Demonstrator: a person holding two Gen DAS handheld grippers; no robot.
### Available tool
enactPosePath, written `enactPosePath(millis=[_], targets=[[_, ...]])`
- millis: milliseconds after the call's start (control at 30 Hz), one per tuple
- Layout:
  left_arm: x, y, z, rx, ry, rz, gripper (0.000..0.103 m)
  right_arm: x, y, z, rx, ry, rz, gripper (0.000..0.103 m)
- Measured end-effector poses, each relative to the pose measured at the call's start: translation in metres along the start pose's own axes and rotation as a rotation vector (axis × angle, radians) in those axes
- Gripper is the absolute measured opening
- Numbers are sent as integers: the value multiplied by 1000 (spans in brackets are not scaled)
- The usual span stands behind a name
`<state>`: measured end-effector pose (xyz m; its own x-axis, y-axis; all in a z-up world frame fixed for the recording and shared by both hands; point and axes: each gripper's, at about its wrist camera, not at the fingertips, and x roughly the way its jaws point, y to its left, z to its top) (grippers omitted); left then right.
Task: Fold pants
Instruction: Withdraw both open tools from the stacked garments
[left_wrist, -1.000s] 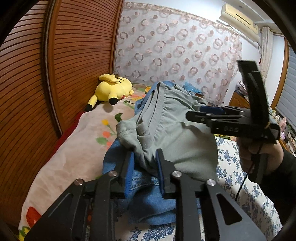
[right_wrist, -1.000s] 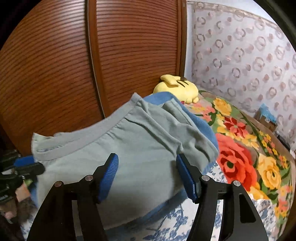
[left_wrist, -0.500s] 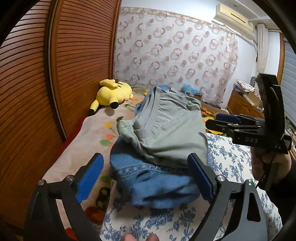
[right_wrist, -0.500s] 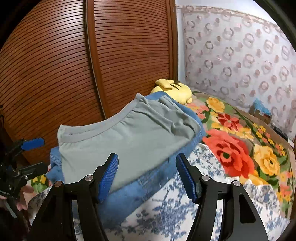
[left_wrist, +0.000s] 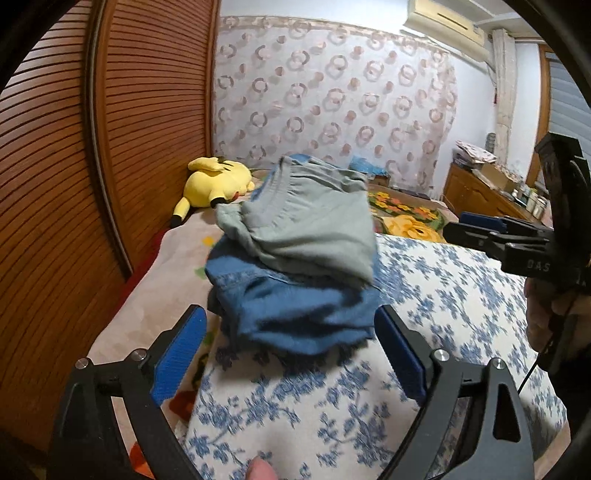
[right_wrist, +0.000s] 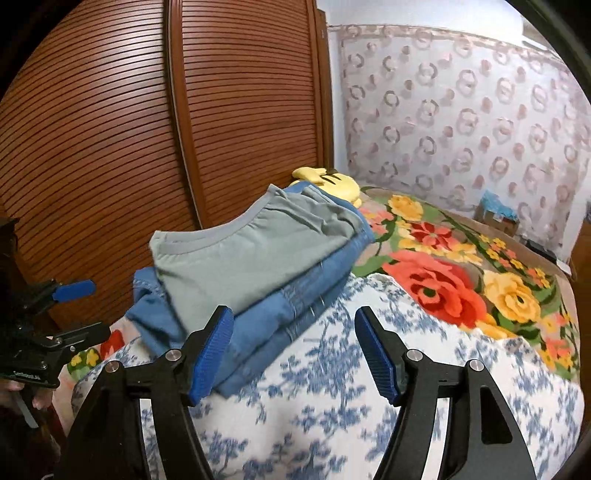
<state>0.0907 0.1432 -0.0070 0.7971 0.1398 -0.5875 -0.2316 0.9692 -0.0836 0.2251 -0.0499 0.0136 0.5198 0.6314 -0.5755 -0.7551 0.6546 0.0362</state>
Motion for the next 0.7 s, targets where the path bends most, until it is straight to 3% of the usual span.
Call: enactPosePath(millis=[367, 700], targets=[[-24, -39, -18, 51, -23, -92, 92, -76, 15, -58, 65, -30, -85, 82], [-43, -79, -33, 122, -35, -160, 93, -138, 34, -101, 137, -58, -201, 84]])
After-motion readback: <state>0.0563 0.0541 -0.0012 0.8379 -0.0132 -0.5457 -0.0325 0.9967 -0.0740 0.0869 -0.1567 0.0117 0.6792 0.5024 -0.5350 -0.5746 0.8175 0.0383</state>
